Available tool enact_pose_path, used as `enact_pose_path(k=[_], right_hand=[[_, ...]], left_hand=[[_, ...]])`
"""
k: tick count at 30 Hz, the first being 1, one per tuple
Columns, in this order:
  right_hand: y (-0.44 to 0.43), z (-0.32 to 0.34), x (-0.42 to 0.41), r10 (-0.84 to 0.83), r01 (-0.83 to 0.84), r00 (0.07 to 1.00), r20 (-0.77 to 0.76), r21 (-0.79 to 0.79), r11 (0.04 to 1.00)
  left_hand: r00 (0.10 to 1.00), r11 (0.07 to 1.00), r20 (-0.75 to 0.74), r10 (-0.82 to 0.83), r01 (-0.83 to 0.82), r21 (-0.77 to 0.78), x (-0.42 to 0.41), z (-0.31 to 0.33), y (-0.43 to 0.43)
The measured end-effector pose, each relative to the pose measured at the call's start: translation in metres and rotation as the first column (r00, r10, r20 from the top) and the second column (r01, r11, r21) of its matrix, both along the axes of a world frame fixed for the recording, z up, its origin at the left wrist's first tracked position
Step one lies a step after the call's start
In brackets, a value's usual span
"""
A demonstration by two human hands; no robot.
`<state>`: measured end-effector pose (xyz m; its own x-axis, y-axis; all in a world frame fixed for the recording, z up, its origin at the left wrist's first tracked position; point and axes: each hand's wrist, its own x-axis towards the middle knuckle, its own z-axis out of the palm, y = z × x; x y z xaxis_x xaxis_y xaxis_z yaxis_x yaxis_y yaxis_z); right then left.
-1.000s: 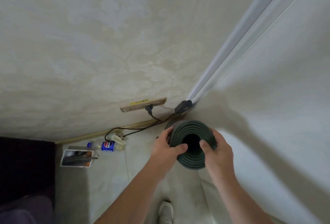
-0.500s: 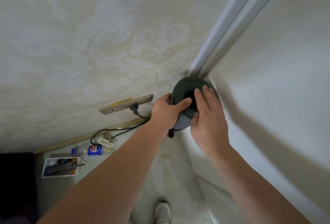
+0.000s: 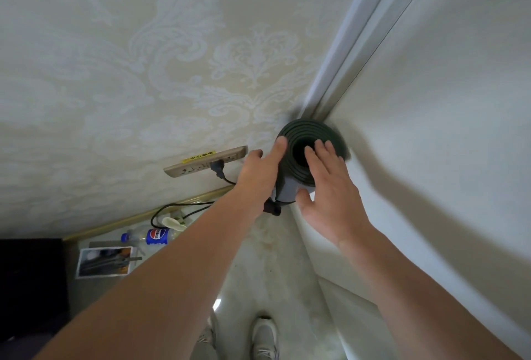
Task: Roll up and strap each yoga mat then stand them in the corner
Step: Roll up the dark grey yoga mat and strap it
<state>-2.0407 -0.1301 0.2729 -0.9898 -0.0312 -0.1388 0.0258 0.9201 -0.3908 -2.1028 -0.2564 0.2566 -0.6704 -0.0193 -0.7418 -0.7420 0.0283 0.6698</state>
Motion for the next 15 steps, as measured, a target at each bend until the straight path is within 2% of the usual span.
enact_pose_path(k=[5,11,15], right_hand=[[-0.003,0.023,0.012,-0.076,0.063,0.972,-0.224,-0.063,0.996],[-0.020,0.098,0.042,-0.040,0.042,0.998,0.053,-0.042,0.998],[-0.041,0.146,0.071,-0.015,0.016,0.989,0.149,-0.005,1.000]], left_hand=[[0.975,0.978,0.081,0.206,-0.202,-0.053,0.030,0.026,-0.034],[0.955,0.969,0.167,0.245,-0.242,-0.042,0.097,0.098,-0.079],[0.962,0.972,0.142,0.234,-0.235,-0.011,0.134,0.155,-0.097]])
